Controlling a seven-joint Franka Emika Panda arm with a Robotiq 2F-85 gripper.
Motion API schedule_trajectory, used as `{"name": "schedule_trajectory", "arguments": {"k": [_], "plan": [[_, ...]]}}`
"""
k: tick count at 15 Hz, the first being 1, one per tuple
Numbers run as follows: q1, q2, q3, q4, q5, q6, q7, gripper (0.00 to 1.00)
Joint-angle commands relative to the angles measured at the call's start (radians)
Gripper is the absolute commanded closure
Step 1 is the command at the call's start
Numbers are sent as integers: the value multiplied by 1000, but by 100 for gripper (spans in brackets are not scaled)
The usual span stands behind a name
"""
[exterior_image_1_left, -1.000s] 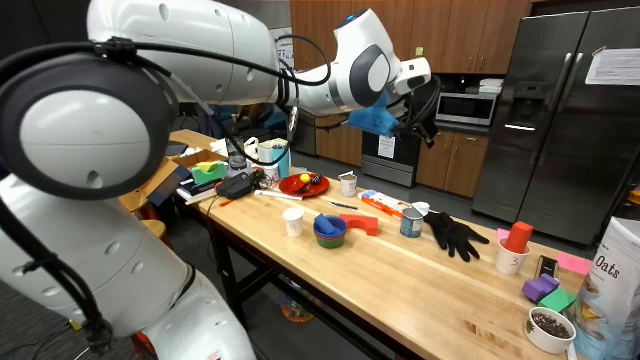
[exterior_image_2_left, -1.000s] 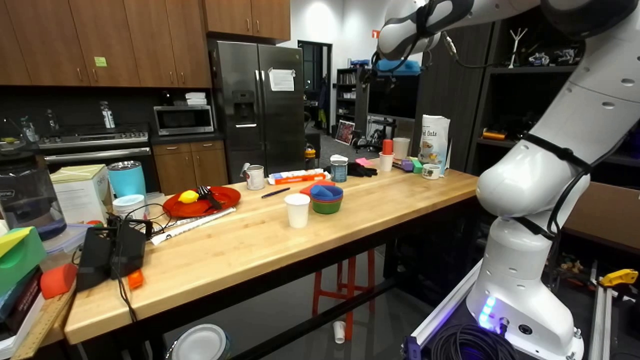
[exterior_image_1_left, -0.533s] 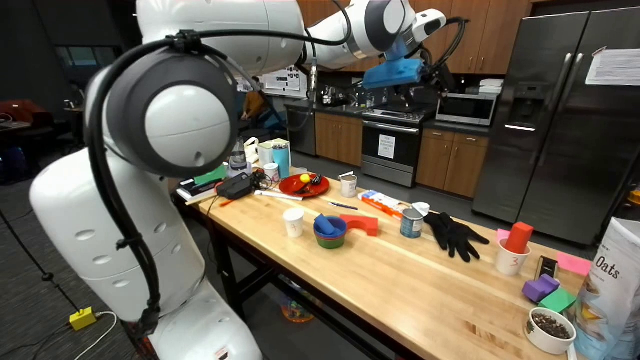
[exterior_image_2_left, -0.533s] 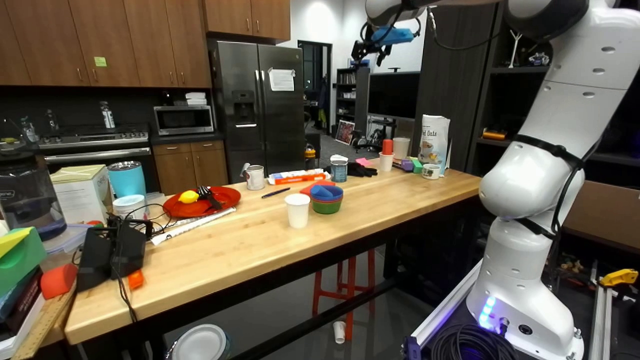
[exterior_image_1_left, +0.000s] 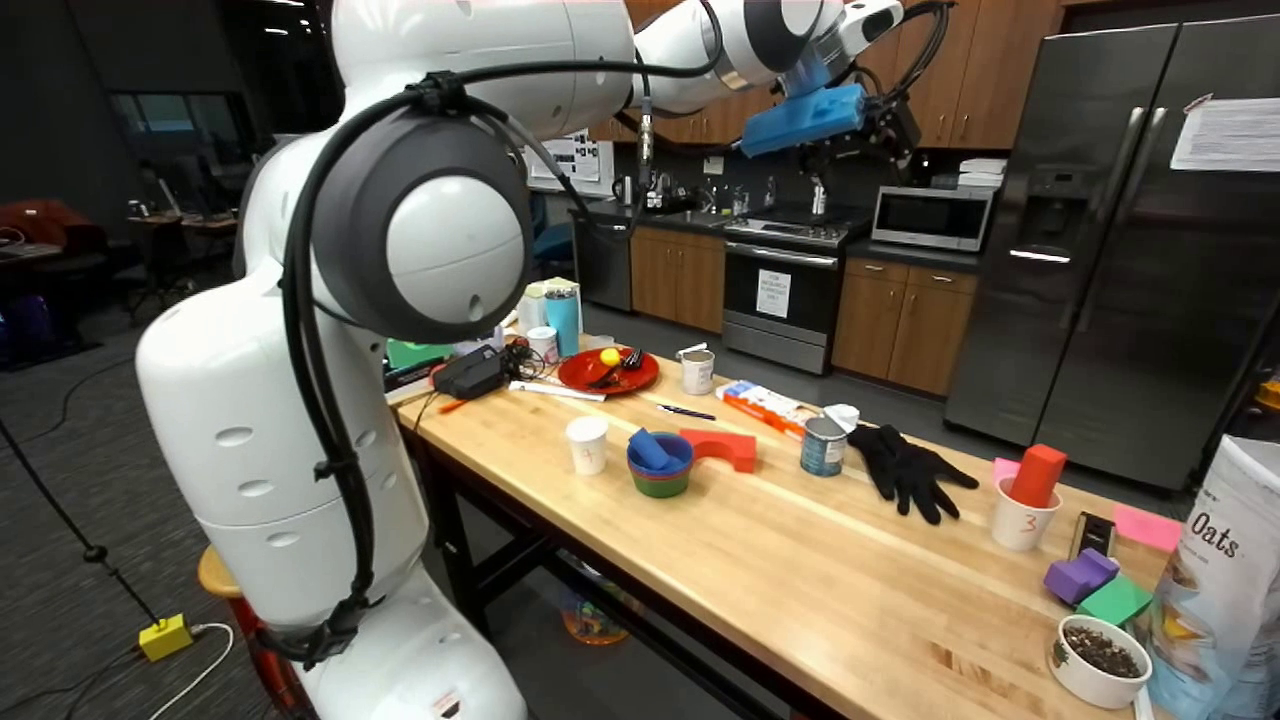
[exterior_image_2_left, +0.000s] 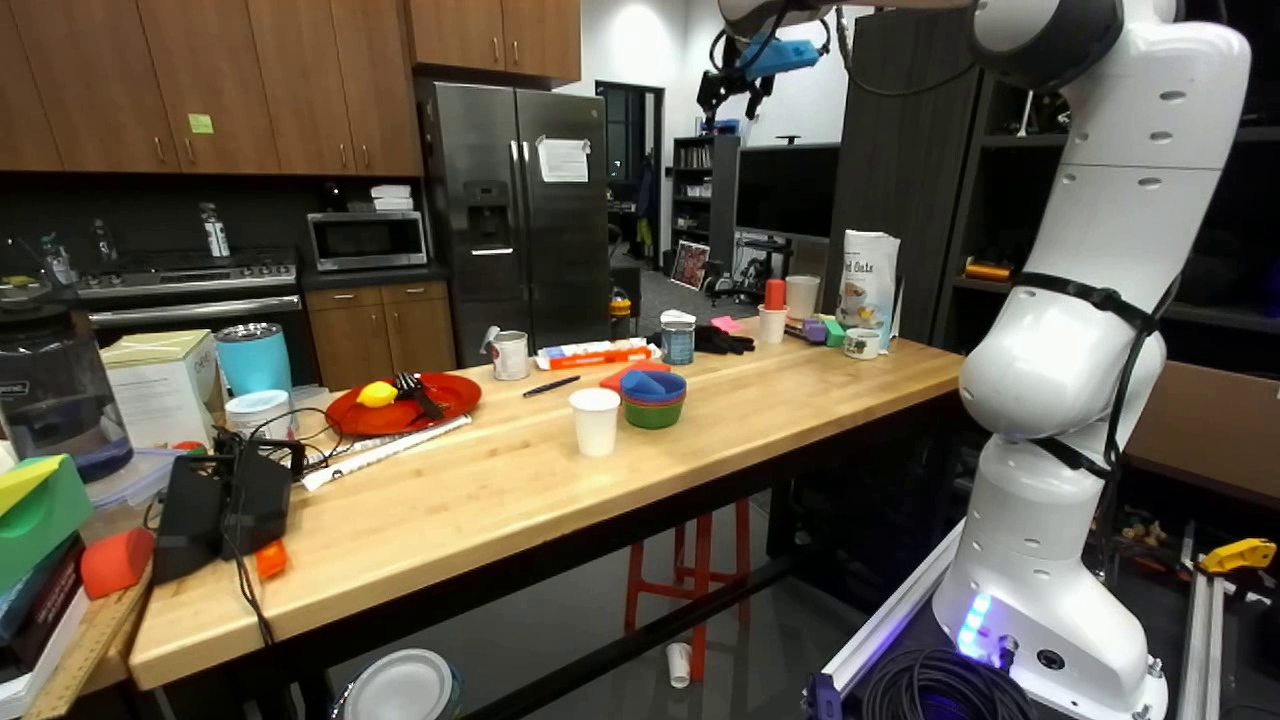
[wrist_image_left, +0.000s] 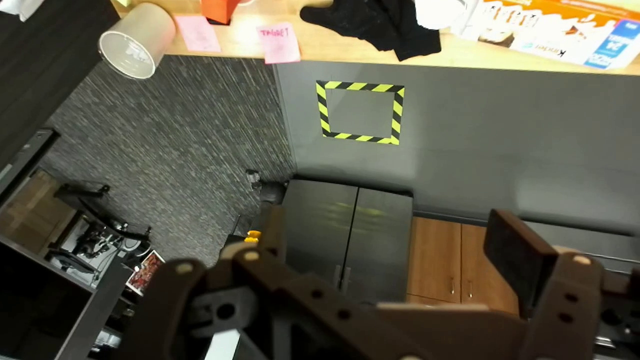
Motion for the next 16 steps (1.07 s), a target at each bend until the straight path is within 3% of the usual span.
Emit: {"name": "schedule_trajectory", "arguments": {"k": [1,16], "plan": [[32,4,-31,8,-2,-5,0,0],[32,14,-34,28,4,-13,-8,0]]}}
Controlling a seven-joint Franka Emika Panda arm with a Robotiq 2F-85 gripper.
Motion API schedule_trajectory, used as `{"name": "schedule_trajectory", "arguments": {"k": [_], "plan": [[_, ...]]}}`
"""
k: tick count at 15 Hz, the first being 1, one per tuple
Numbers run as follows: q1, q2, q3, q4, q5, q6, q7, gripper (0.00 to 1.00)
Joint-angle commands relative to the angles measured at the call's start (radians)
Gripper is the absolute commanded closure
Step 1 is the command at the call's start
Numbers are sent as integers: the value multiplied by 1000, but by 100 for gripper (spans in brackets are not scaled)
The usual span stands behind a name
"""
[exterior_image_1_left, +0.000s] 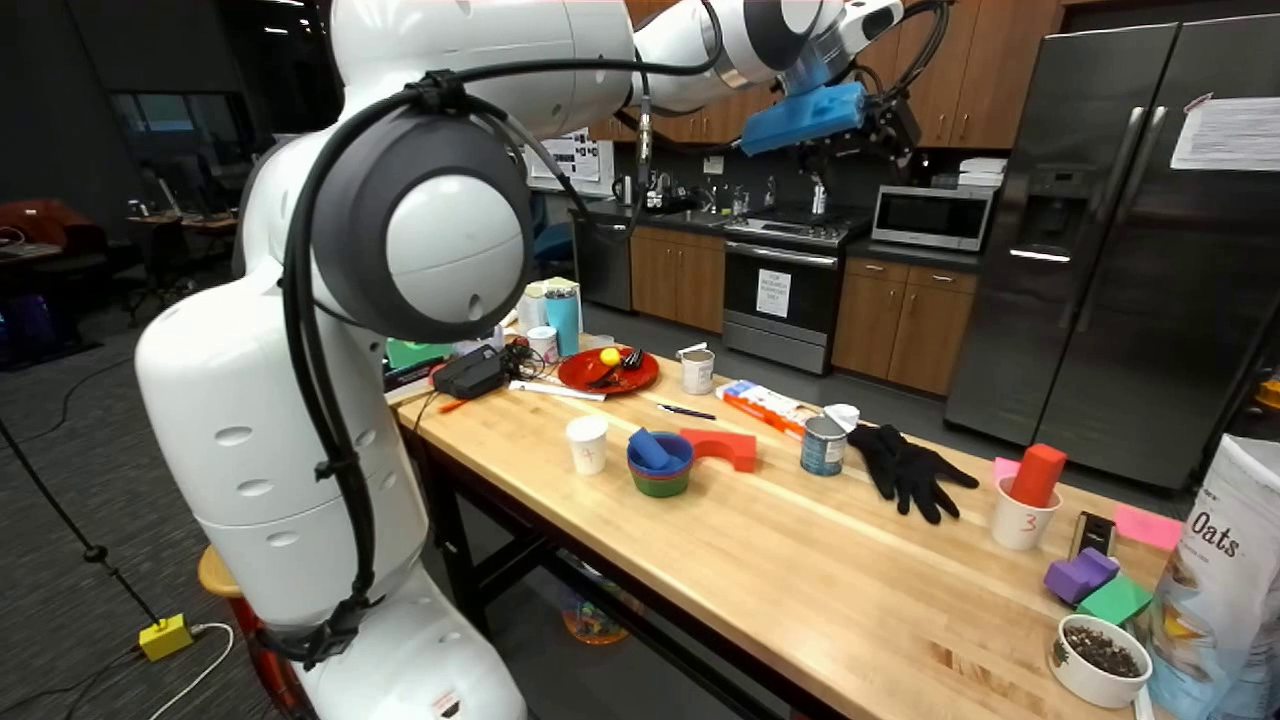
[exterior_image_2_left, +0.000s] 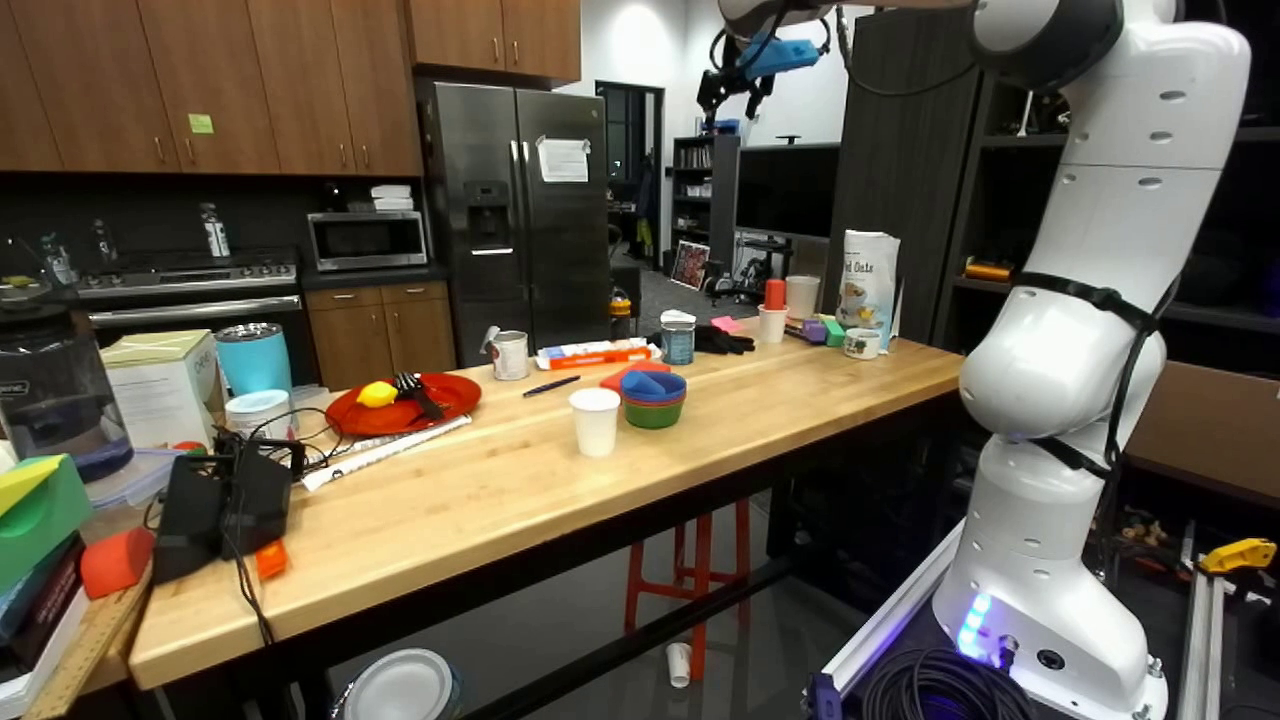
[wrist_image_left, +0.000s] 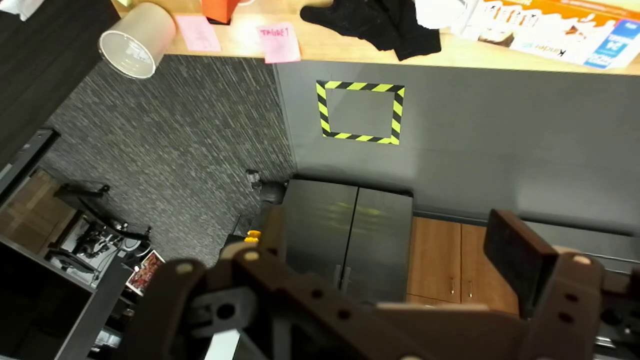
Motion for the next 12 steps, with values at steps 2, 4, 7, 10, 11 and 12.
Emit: {"name": "schedule_trajectory", "arguments": {"k": [2,4,7,10,11,12], "plan": [[40,35,-40,58,55,-25,-50,0],[56,57,-43,68,158,-24,-132,0],[73,87,-39,50,353,-25,-233,0],[81,117,-31,42,472,-58,-275,0],[83,126,-28,38,493,-63,-280,0],[85,134,-25,36,510,-70,-284,0]]}}
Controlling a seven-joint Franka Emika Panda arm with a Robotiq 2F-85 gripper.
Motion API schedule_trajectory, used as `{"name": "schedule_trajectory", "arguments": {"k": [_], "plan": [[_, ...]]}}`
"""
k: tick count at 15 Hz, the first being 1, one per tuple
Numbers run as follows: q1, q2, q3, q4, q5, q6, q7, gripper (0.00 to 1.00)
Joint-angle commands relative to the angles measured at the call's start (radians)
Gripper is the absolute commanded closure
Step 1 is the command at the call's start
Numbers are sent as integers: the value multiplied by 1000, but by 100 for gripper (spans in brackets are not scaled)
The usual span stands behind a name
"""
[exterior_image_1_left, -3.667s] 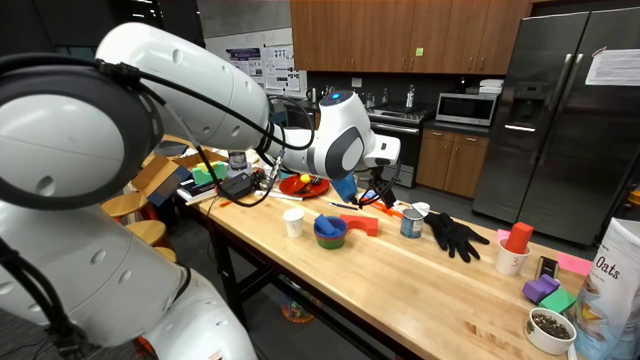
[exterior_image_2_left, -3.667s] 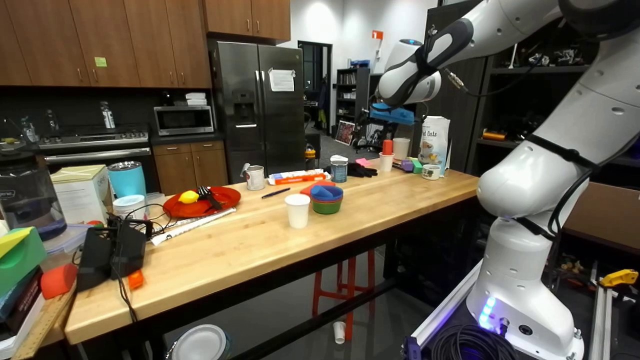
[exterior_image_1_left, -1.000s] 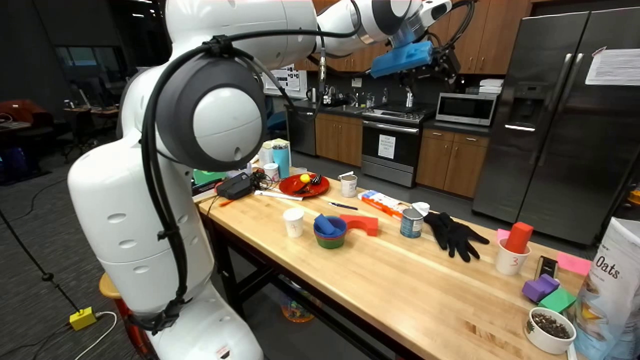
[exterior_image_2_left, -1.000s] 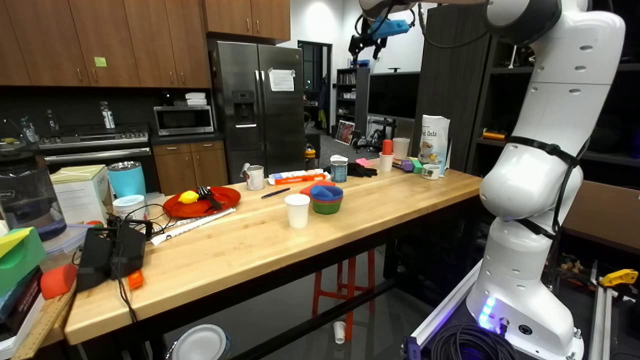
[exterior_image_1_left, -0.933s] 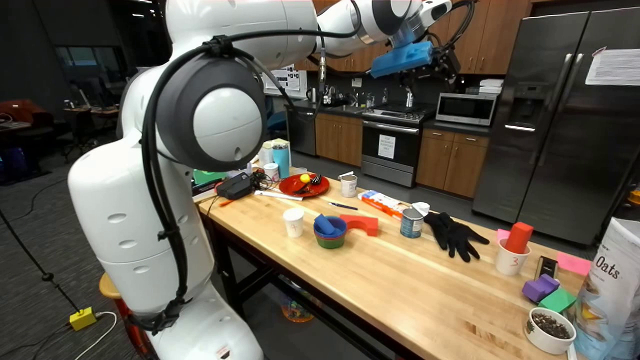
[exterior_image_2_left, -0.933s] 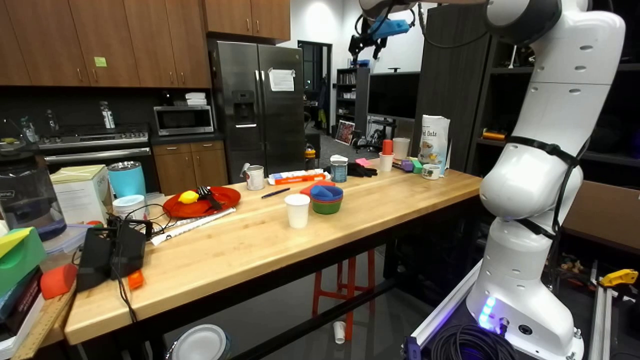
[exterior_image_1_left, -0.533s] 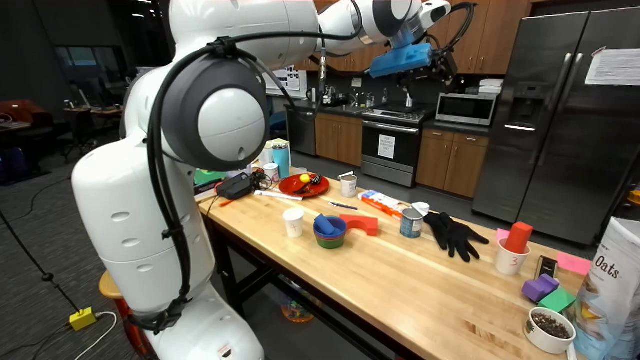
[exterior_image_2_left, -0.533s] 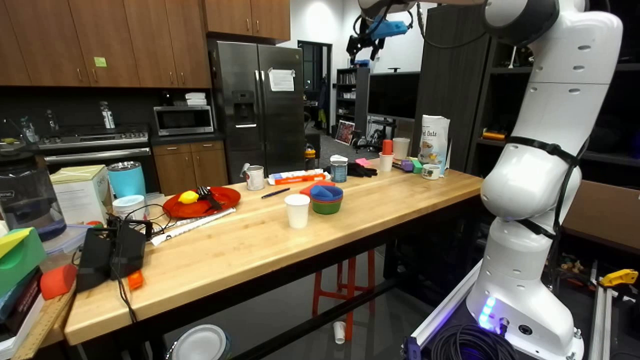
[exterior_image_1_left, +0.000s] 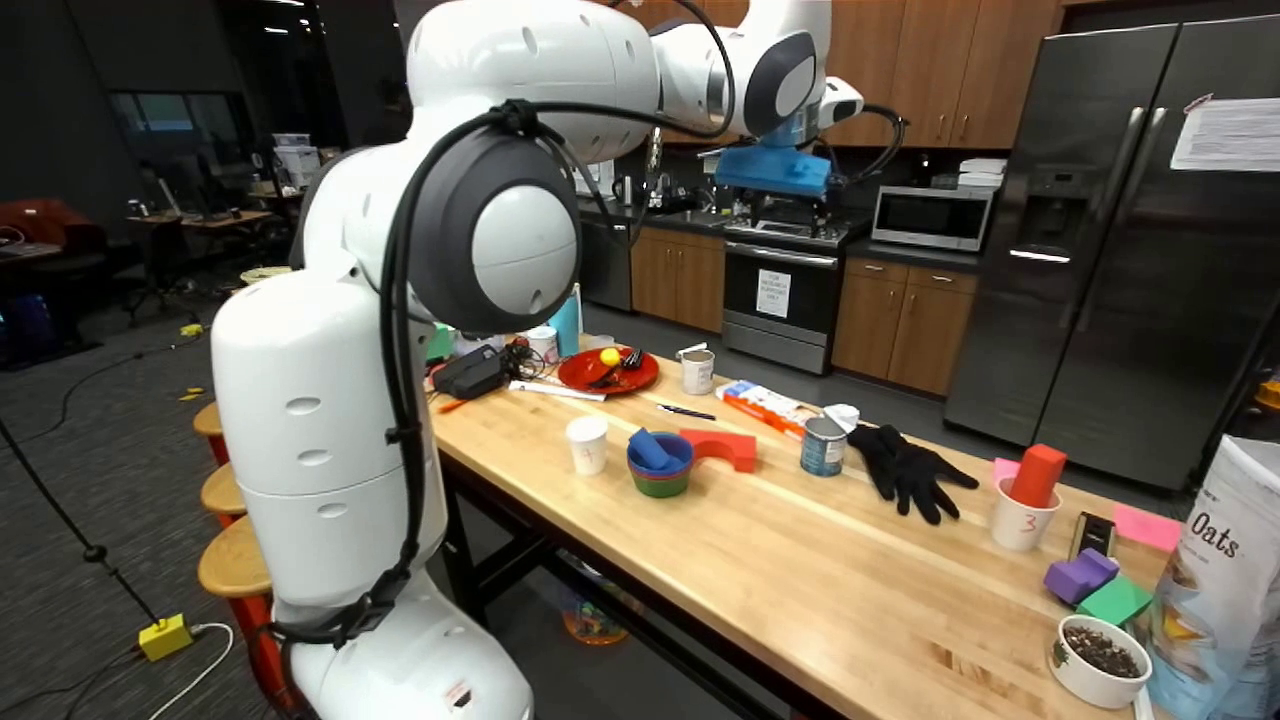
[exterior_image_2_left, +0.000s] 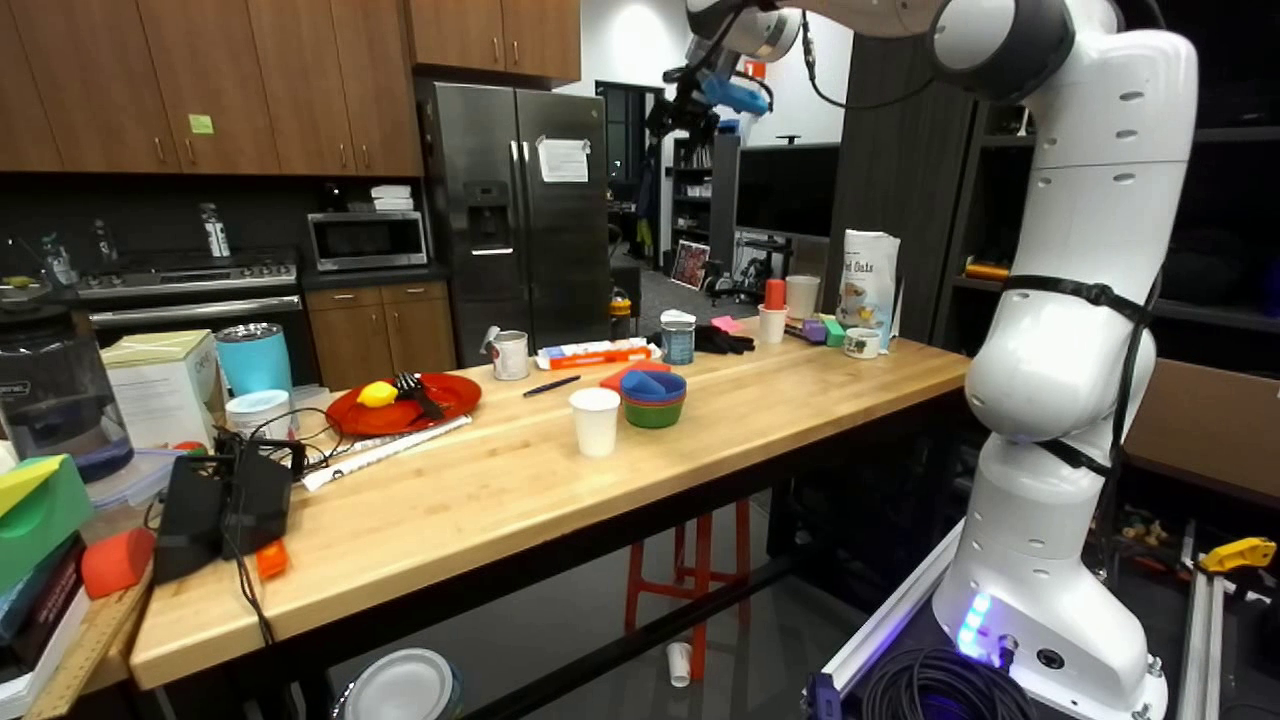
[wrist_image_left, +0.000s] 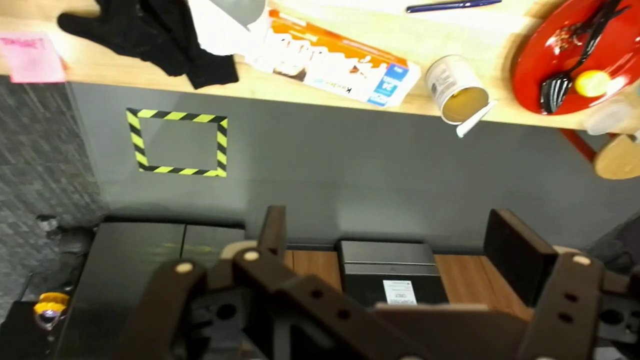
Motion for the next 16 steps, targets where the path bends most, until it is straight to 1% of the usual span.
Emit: {"name": "schedule_trajectory", "arguments": {"k": [1,6,11,13,16], "plan": [[9,33,-2,16,77,-47,-40,0],[16,93,15,24,126,-85,-51,0],[18,142,36,35,143,-103,-51,0],[17,165,42,49,139,-131,-50,0],[15,204,53,77,142,-203,-55,0]]}}
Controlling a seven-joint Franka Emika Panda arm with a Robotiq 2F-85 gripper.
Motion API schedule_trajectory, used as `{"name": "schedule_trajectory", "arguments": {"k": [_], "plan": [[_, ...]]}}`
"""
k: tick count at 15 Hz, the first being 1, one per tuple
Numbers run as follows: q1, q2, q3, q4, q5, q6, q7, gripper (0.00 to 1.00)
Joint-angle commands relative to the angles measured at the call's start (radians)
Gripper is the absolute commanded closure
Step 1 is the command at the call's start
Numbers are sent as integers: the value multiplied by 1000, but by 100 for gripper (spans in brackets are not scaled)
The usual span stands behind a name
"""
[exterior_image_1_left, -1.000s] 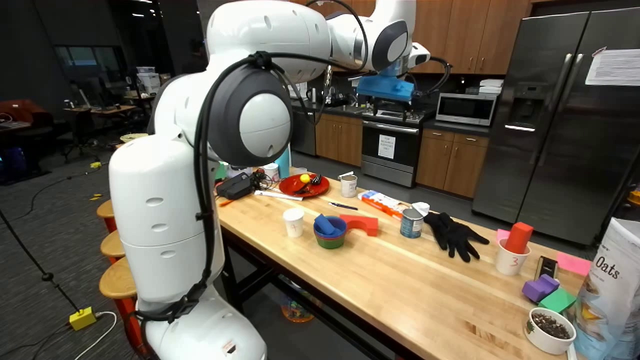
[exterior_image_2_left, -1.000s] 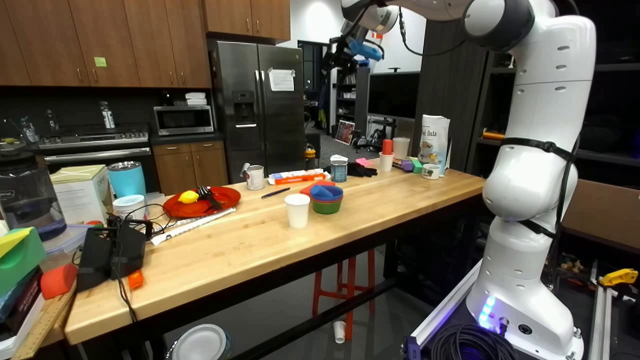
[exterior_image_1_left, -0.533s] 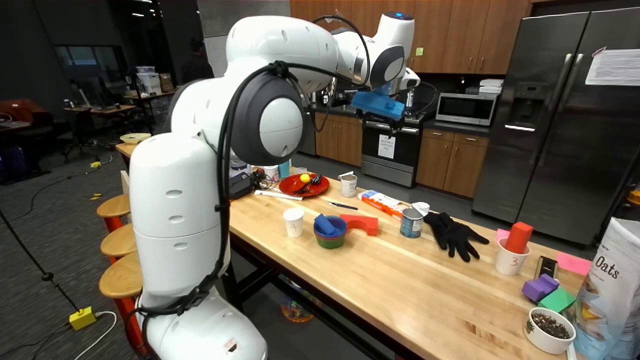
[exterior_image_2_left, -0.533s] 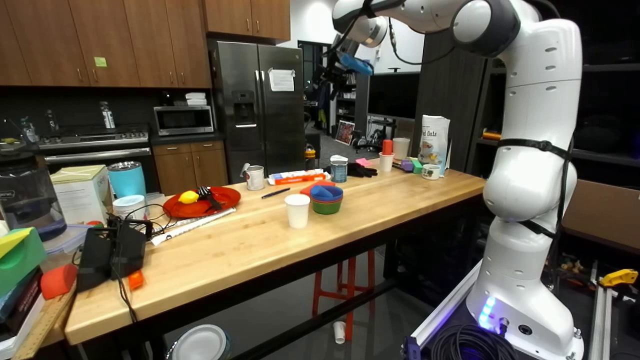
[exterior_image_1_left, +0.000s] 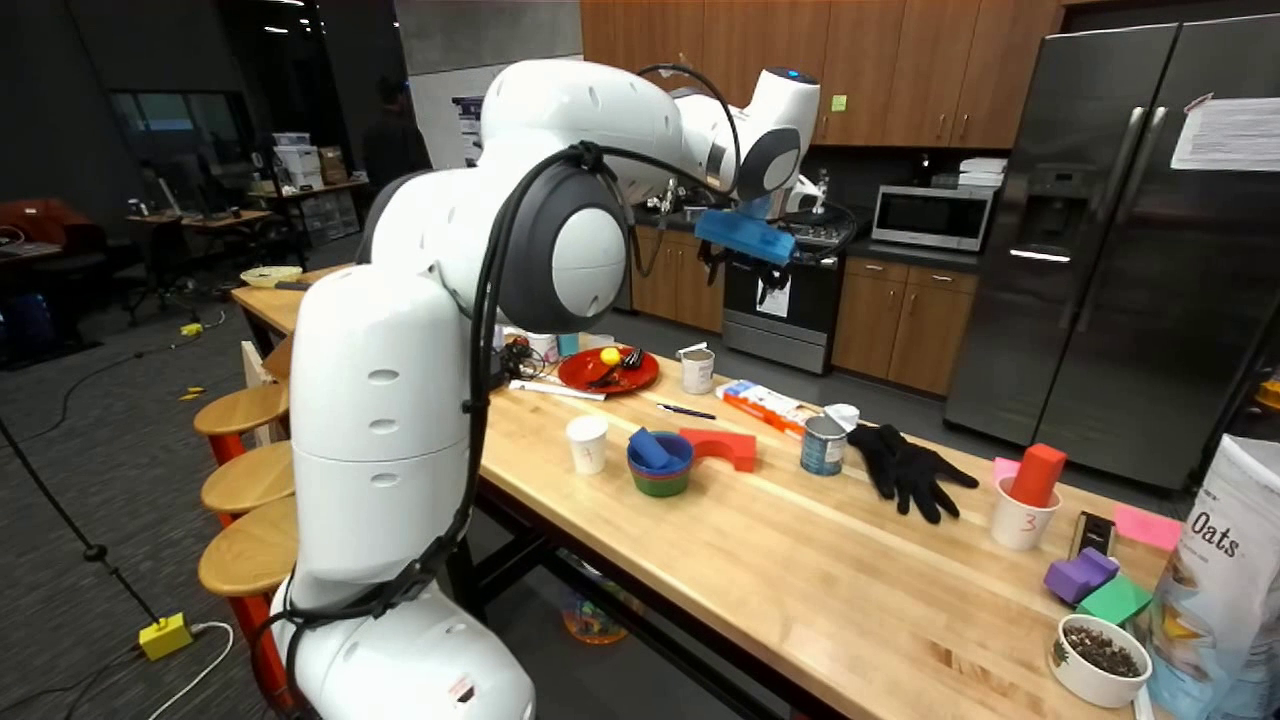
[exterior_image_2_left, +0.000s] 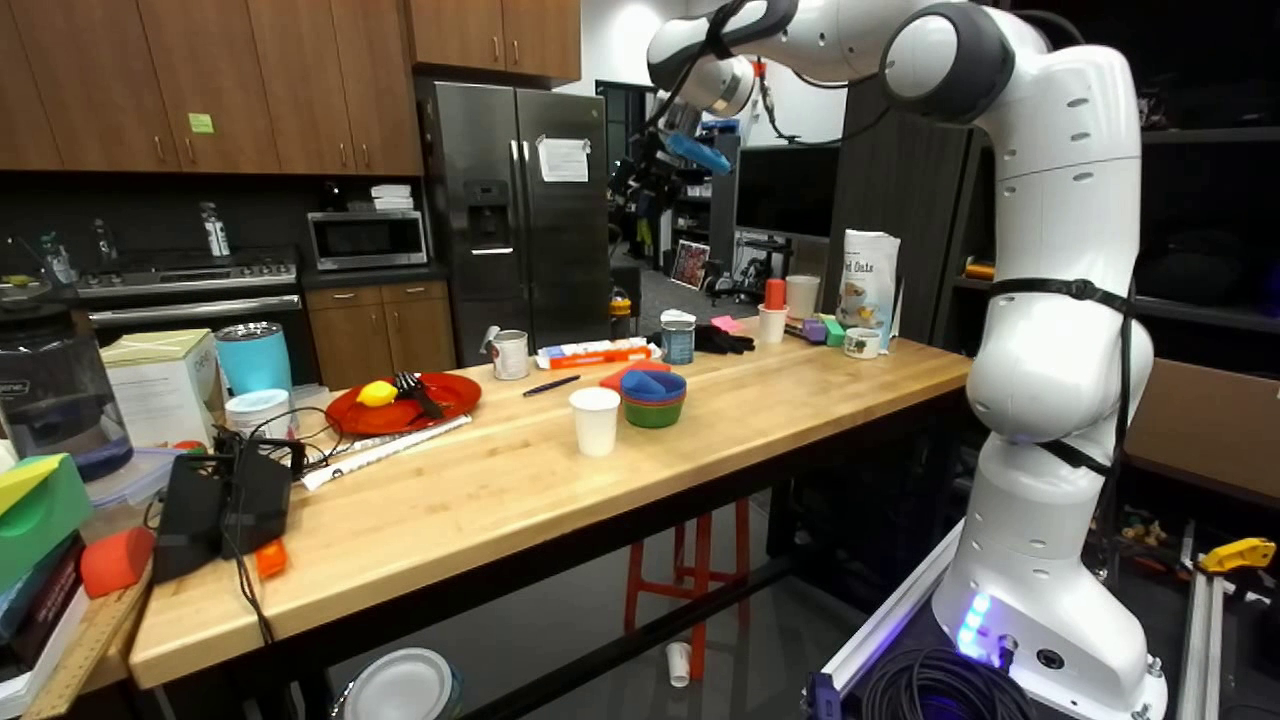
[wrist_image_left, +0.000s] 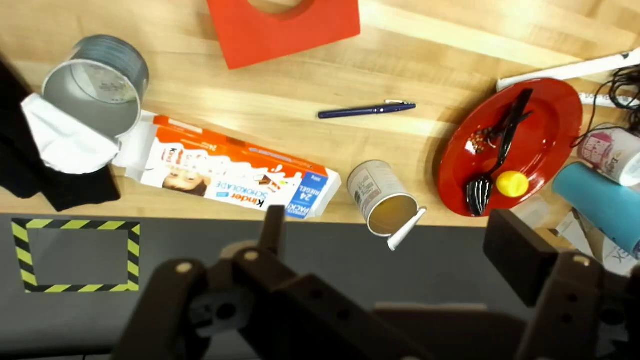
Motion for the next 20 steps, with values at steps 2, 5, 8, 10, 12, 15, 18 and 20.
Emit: {"name": "schedule_trajectory", "arguments": {"k": [2,5,8,10,12,15,18,20], "plan": [[-6,66,11,80,20,-127,-24,0],[-1,99,5,104,-12,-170,18,0],[3,141,-2,145,-49,-169,50,0],[1,175,-3,190,-76,-190,50,0],[-5,204,0,233,-94,-215,31,0],[-6,187,8,191,-86,-183,28,0],[-6,191,9,189,-86,-183,28,0],[-6,191,10,189,-86,-183,28,0]]}}
